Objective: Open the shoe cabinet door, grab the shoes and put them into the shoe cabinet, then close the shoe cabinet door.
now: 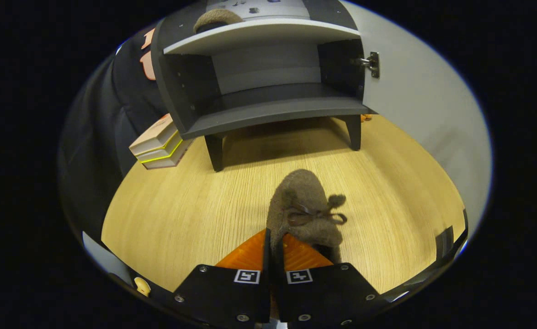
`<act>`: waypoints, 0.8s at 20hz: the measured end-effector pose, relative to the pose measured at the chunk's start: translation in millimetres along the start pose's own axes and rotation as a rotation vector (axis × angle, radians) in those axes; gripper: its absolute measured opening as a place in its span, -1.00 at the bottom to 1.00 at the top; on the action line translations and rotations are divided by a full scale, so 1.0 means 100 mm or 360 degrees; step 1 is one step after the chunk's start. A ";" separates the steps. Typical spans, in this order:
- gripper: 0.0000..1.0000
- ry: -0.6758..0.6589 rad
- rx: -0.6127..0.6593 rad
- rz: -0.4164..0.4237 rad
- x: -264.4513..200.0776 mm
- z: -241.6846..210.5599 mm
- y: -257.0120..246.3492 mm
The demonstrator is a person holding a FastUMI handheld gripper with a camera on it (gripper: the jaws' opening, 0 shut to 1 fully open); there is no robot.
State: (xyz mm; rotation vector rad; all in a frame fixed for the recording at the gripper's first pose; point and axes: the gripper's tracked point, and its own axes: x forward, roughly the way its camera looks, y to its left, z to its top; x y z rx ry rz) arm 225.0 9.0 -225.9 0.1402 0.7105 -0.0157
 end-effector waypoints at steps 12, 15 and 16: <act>-0.86 -0.0308 -0.0096 -0.0016 -1.11 1.08 0.09; -0.86 -0.0375 -0.0140 0.0005 -1.28 1.41 0.15; -0.86 -0.0404 -0.0164 0.0009 -1.33 1.55 0.17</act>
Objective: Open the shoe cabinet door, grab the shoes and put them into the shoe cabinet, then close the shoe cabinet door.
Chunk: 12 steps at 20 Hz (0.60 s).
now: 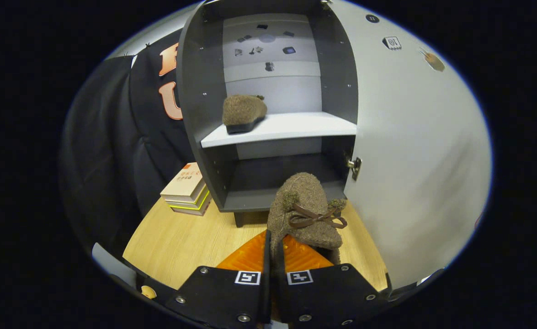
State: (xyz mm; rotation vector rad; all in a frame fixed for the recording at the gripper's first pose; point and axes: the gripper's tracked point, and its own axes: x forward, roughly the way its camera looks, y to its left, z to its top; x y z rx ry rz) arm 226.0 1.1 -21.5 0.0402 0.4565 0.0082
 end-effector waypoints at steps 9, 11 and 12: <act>-0.86 -0.0240 -0.0159 0.0039 0.28 1.31 0.00; -0.87 -0.0258 -0.0198 0.0023 0.40 1.55 -0.03; -0.86 -0.0280 -0.0225 0.0022 0.47 1.68 -0.04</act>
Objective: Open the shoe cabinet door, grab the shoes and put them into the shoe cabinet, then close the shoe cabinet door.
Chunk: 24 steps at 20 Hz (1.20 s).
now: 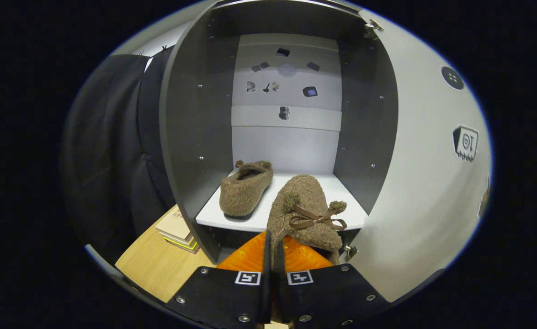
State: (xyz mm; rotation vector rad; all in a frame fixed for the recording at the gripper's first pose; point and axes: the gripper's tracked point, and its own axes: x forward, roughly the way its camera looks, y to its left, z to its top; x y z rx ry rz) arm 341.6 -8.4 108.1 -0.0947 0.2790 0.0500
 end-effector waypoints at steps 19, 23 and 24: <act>-0.80 0.0295 -0.0053 -0.0024 1.90 0.23 -0.40; -0.73 0.0298 -0.0024 -0.0055 1.87 0.24 -0.38; -0.70 0.0295 -0.0013 -0.0054 1.83 0.25 -0.38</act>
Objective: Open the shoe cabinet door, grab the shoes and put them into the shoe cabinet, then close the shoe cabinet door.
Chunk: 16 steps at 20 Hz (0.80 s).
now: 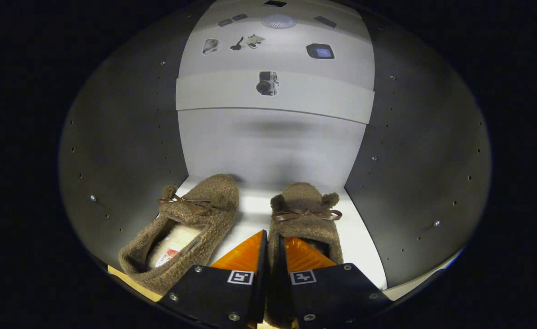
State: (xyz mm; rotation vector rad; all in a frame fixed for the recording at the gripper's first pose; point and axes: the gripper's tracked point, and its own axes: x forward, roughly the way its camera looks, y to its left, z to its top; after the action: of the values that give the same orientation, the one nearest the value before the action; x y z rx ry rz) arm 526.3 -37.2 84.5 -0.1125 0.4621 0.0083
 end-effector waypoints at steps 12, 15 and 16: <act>-0.67 -0.0193 -0.0005 -0.0066 -1.07 0.13 0.06; -0.68 -0.0283 -0.0015 -0.0073 -1.63 0.10 0.15; -0.68 -0.0314 -0.0017 -0.0082 -1.83 0.06 0.17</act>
State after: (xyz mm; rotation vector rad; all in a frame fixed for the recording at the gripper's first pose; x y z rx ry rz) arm 364.6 -16.7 170.0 -0.1326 0.2619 -0.0285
